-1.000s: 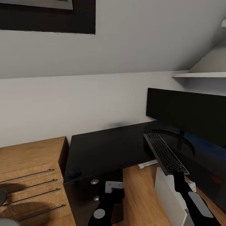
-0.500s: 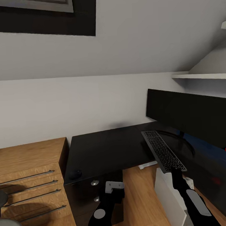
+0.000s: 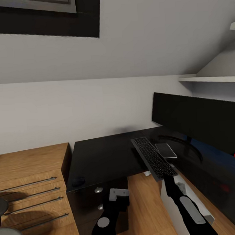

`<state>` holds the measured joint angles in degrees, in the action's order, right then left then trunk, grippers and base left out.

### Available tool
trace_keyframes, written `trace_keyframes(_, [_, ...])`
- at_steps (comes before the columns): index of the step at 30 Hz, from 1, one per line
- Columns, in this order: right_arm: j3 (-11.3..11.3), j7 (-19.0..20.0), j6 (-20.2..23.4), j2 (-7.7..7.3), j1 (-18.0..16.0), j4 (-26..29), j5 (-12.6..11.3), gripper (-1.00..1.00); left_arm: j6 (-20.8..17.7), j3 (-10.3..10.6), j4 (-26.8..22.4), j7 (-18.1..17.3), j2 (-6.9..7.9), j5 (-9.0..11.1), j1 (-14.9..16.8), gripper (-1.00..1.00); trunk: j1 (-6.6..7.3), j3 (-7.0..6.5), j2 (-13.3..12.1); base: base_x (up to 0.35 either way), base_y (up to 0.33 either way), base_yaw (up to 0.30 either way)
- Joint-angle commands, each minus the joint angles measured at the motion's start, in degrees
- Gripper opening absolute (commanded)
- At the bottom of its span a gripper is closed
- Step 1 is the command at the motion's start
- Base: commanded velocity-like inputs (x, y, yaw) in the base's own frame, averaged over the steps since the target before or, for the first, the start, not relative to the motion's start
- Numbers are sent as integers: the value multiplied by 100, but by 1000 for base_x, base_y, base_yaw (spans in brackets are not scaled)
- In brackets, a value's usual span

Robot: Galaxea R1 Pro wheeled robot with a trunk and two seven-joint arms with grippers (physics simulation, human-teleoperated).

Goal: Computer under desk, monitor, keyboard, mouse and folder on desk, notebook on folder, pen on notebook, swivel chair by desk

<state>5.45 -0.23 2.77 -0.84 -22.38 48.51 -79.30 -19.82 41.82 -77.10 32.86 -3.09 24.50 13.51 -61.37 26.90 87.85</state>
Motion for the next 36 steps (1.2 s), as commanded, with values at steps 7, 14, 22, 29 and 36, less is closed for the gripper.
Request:
trace_keyframes(7, [-24,-7,22,14,-3,-8,-66,-100,-13,11,-7,47,9,42,8,100,0,6,4,-190,161,1])
trace_keyframes(14, [-10,-12,-136,264,-3,-8,-29,-100,-13,11,-7,46,9,46,6,100,0,-21,4,-239,207,51])
trace_keyframes(22, [-10,-12,-161,292,-3,-16,-39,-100,-13,11,-7,46,9,46,9,100,0,-63,4,-223,197,89])
trace_keyframes(29, [-21,-12,-163,295,-3,-154,-58,-100,-13,11,-7,46,9,46,7,100,0,-97,4,-123,204,118])
trace_keyframes(36, [-18,-2,-132,290,-2,-160,-68,-100,-13,11,-4,49,10,53,7,100,0,-112,4,132,248,84])
